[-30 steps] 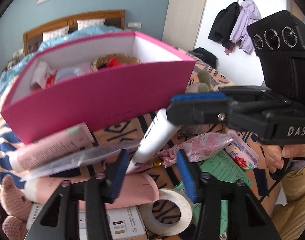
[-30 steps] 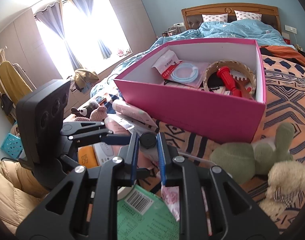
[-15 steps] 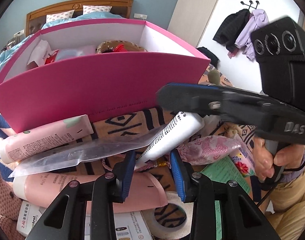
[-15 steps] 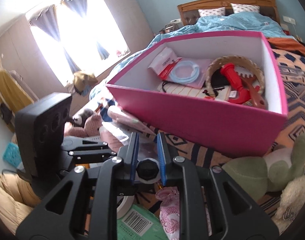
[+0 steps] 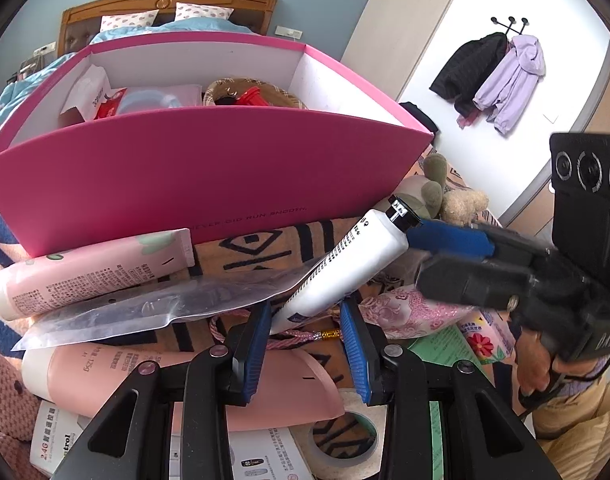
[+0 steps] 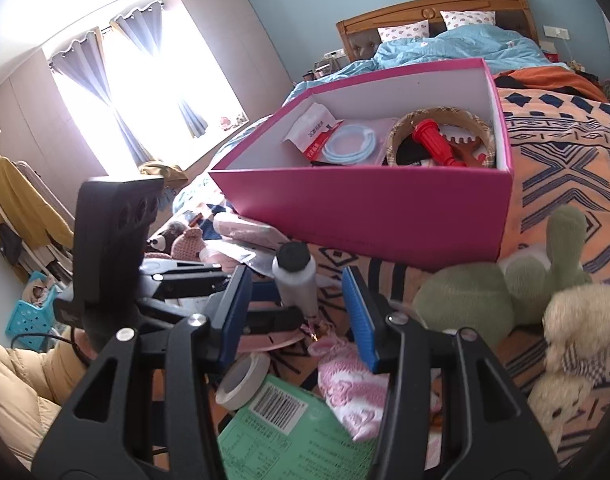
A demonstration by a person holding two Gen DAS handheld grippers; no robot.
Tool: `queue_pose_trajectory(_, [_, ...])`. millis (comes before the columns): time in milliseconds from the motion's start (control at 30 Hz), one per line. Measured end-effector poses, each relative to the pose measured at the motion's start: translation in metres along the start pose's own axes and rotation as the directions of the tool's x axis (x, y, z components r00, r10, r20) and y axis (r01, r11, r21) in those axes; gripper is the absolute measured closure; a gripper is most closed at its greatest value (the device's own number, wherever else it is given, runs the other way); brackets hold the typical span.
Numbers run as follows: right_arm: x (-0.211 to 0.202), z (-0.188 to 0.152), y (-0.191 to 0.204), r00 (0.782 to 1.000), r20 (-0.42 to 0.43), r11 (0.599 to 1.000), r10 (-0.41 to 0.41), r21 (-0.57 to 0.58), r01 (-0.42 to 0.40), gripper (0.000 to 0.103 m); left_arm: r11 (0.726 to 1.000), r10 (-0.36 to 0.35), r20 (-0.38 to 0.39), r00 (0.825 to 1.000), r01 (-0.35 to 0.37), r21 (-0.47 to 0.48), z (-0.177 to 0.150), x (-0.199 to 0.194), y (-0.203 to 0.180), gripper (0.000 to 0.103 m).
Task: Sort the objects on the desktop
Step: 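Close the right gripper on the white bottle's body and lift it, then carry the white bottle with the right gripper over the pink box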
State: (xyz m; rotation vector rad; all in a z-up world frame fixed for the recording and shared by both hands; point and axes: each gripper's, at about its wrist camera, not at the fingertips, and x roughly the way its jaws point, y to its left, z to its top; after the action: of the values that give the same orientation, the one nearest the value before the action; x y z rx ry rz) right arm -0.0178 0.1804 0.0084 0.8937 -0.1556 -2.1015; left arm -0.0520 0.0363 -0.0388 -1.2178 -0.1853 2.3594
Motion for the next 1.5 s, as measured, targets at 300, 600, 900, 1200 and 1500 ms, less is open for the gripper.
queue_pose_trajectory(300, [0.019,-0.008,0.001,0.999,-0.043,1.0,-0.007,0.022,0.008,0.059,1.0,0.003,-0.001,1.0,-0.003,0.004,-0.001,-0.002,0.002,0.067])
queue_pose_trajectory(600, [0.034,-0.008,0.0,0.999,-0.021,0.998,-0.049,0.037,0.049,0.076,1.0,0.014,-0.002,1.0,-0.014,-0.001,-0.003,-0.004,0.005,0.069])
queue_pose_trajectory(900, [0.035,-0.007,-0.002,0.999,-0.011,0.998,-0.049,0.046,0.049,0.076,1.0,0.016,-0.001,1.0,-0.016,0.015,-0.006,-0.007,0.003,0.069])
queue_pose_trajectory(1200, [0.033,-0.006,0.0,0.999,-0.009,0.998,-0.046,0.034,0.046,0.077,0.999,0.016,0.007,1.0,-0.016,0.034,-0.006,-0.011,-0.003,0.069])
queue_pose_trajectory(1500, [0.014,-0.003,0.01,1.0,-0.006,0.999,-0.025,-0.026,0.024,0.077,0.997,-0.02,0.046,0.999,0.017,0.074,-0.003,-0.024,-0.021,0.069])
